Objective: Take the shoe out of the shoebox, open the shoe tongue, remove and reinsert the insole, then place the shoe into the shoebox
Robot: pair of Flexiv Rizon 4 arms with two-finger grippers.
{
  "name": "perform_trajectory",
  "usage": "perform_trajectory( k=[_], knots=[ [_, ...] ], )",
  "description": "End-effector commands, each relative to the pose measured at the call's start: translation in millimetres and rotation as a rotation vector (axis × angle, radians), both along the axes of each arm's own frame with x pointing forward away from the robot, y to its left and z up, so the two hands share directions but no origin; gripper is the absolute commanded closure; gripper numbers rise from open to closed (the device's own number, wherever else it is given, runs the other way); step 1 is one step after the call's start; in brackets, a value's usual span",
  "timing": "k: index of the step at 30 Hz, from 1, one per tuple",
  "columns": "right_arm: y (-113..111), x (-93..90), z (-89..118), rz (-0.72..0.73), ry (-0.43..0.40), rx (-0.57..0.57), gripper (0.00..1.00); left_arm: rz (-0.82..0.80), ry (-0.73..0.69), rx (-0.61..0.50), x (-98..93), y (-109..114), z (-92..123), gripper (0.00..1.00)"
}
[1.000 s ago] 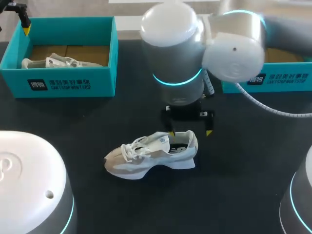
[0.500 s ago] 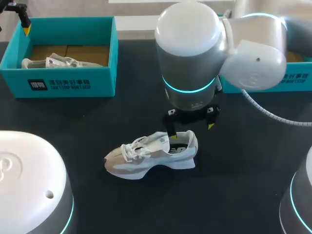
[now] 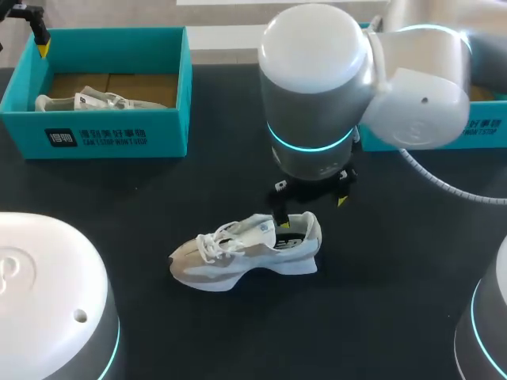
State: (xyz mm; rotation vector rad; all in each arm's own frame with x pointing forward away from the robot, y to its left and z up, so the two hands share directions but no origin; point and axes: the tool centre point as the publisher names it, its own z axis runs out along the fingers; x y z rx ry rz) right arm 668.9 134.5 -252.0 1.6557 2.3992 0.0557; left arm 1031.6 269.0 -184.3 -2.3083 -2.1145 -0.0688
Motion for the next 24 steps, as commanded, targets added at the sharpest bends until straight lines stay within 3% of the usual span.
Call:
perform_trajectory(
  k=[1, 4, 6, 8, 10, 13, 18, 20, 22, 24],
  knots=[
    [0, -0.5, -2, 0.000, 0.000, 0.003, 0.00, 0.000, 0.000, 0.001, -0.3, 0, 0, 0.00],
    [0, -0.5, -2, 0.000, 0.000, 0.003, 0.00, 0.000, 0.000, 0.001, -0.3, 0, 0, 0.00],
    [-9, 2.0, -3, 0.040, -0.011, 0.092, 0.00, 0.000, 0.000, 0.001, -0.3, 0, 0, 0.00],
    [-13, 6.3, -2, 0.161, -0.065, 0.210, 0.00, 0.000, 0.000, 0.001, -0.3, 0, 0, 0.00],
    [-18, 7.8, 0, 0.256, -0.065, 0.336, 0.00, 0.000, 0.000, 0.001, -0.3, 0, 0, 0.00],
    [-25, 7.8, -2, 0.541, -0.093, 0.272, 0.00, 0.000, 0.000, 0.001, -0.3, 0, 0, 0.00],
    [-26, 6.7, 1, 0.844, -0.019, 0.318, 0.00, 0.000, 0.000, 0.001, -0.3, 0, 0, 0.00],
    [-25, 6.4, 0, 0.904, 0.032, 0.303, 0.00, 0.000, 0.000, 0.001, -0.3, 0, 0, 0.00],
    [-27, 11.7, -2, 0.914, 0.048, 0.205, 0.00, 0.000, 0.000, 0.001, -0.3, 0, 0, 0.00],
    [-27, 11.7, -2, 0.914, 0.048, 0.205, 0.00, 0.000, 0.000, 0.001, -0.3, 0, 0, 0.00]
  ],
)
